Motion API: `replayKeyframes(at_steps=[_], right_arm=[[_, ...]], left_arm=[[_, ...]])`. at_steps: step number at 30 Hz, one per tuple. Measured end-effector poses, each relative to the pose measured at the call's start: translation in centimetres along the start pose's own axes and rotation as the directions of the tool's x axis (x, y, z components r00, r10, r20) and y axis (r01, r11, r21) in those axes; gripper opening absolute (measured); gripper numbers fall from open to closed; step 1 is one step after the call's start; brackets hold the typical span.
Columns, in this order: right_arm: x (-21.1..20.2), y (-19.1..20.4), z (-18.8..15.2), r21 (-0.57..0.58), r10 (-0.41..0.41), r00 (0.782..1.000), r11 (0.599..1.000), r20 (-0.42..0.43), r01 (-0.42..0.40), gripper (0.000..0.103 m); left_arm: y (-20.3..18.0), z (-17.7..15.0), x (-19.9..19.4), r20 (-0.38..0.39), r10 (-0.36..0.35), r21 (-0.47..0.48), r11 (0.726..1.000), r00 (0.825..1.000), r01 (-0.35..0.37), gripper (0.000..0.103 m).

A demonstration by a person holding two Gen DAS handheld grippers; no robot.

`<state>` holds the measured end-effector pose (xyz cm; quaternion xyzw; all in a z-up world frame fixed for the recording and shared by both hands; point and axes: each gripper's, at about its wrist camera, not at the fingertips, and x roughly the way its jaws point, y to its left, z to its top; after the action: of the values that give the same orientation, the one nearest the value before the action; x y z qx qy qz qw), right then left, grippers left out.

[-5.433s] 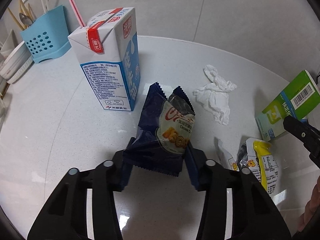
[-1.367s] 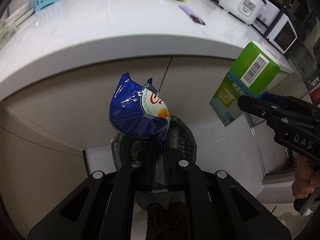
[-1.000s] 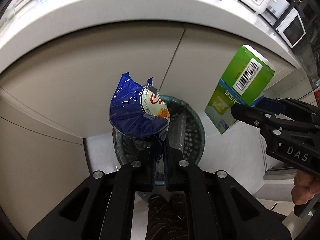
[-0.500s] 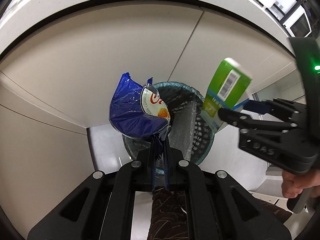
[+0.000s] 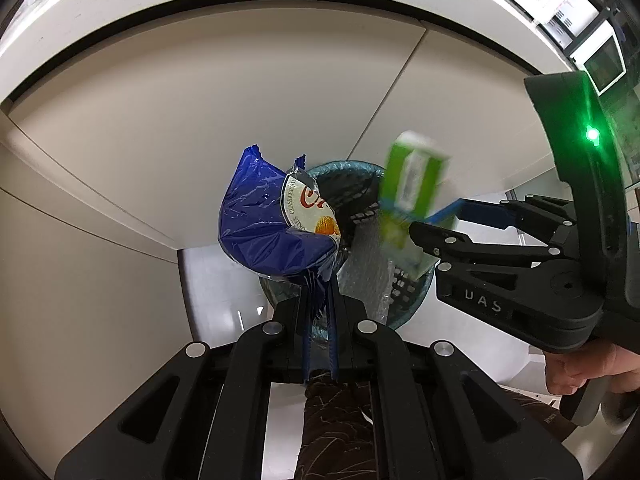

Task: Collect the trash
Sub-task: 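Open the right tool to drop the green juice box into the bin, then open the left tool to drop the blue snack bag into the bin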

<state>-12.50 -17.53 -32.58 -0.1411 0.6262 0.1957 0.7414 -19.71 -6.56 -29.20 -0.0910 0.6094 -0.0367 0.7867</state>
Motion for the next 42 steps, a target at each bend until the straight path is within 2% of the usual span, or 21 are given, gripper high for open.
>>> replayKeyframes(at_steps=[4,9,14,19,30,42], right_arm=[[0.4,-0.2,-0.4,0.020,-0.004,1.000,1.000,0.002,0.004,0.059],[0.0,-0.7,-0.3,0.038,-0.013,0.999,0.999,0.035,0.012,0.079],[-1.1,-1.7,-0.3,0.084,-0.029,0.997,0.996,0.071,0.023,0.089],[-2.2,-4.3,-0.9,0.122,-0.010,0.997,0.993,0.080,0.000,0.093],[-4.1,-10.0,-3.5,0.227,-0.045,0.996,0.974,0.074,0.027,0.093],[-7.0,-12.9,-4.3,0.268,-0.037,0.994,0.964,0.103,0.008,0.093]], left_arm=[[0.1,-0.2,0.1,0.000,0.000,-0.003,1.000,1.000,0.000,0.006],[0.5,-0.5,0.8,-0.010,-0.003,0.002,1.000,1.000,0.003,0.006],[0.3,-0.2,1.7,-0.020,-0.015,0.005,1.000,1.000,0.015,0.006],[-0.4,0.3,2.8,-0.035,-0.034,0.017,0.999,0.999,0.034,0.006],[-2.9,1.2,6.5,-0.098,-0.056,0.046,0.997,0.994,0.061,0.006],[-4.4,1.2,10.2,-0.175,-0.050,0.012,0.998,0.983,0.053,0.006]])
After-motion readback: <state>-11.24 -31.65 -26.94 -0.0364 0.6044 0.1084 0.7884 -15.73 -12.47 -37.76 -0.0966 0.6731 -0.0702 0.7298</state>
